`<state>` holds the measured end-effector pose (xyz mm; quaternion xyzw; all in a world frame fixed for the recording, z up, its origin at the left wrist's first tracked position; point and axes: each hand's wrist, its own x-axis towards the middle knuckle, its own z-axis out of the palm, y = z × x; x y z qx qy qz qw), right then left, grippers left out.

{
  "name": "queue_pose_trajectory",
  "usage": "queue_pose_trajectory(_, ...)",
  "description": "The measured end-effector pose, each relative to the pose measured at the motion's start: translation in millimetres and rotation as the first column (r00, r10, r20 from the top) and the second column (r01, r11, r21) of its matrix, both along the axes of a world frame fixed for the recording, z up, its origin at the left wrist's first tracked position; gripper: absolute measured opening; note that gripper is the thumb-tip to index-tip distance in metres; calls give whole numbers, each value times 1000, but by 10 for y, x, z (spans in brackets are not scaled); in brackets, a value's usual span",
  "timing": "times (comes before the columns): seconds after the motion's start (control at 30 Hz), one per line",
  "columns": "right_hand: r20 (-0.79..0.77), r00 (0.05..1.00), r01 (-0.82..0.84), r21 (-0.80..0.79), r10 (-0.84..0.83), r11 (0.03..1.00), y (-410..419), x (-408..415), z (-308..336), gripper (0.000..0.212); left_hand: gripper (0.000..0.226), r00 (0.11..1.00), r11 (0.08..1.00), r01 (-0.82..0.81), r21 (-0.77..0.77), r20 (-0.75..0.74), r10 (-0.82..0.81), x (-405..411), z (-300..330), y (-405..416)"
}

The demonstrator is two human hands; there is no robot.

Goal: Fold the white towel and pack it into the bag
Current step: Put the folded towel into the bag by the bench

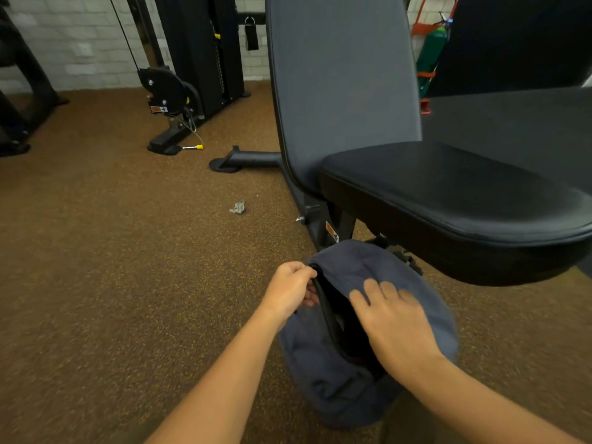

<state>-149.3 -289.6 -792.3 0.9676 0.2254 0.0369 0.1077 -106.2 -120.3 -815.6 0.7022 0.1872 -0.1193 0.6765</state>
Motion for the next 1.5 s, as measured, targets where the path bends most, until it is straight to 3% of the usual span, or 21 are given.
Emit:
queue_pose_trajectory(0.1,50,997,65,40,-67,997,-216,35,-10,25,24,999,999,34,-34,-1,-34,35,21,-75)
queue_pose_trajectory(0.23,2,989,145,193,-148,970,-198,157,-76,15,26,999,996,49,-70,-12,-50,37,42,-214)
queue_pose_trajectory(0.3,-7,987,152,361,-160,920,-91,236,-85,6,28,999,996,34,-85,-11,-35,12,49,-245)
queue_pose_trajectory(0.4,-42,993,112,580,-108,807,128,336,-49,14,29,1000,991,-14,-130,9,16,-44,50,-253)
queue_pose_trajectory(0.53,31,1000,-25,728,3,686,389,420,97,8,23,991,978,-86,-192,85,104,-56,92,-266)
queue_pose_trajectory(0.7,78,988,-143,769,131,623,469,640,220,11,21,982,932,-136,-336,80,173,22,153,-265)
queue_pose_trajectory(0.9,-132,983,18,765,130,644,248,769,84,9,29,987,906,-136,-402,27,160,111,119,-260)
queue_pose_trajectory(1.03,-205,971,72,734,120,675,147,759,-40,12,28,998,952,-67,-298,-15,66,114,65,-318)
queue_pose_trajectory(1.23,-151,984,32,663,91,748,150,722,14,12,16,996,990,55,-128,-57,-63,120,78,-187)
queue_pose_trajectory(1.4,-92,993,2,626,71,780,347,730,118,13,21,982,982,165,90,-104,-155,120,230,73)
queue_pose_trajectory(1.5,-132,989,30,611,64,791,542,760,262,17,27,979,967,187,174,-117,-168,132,452,256)
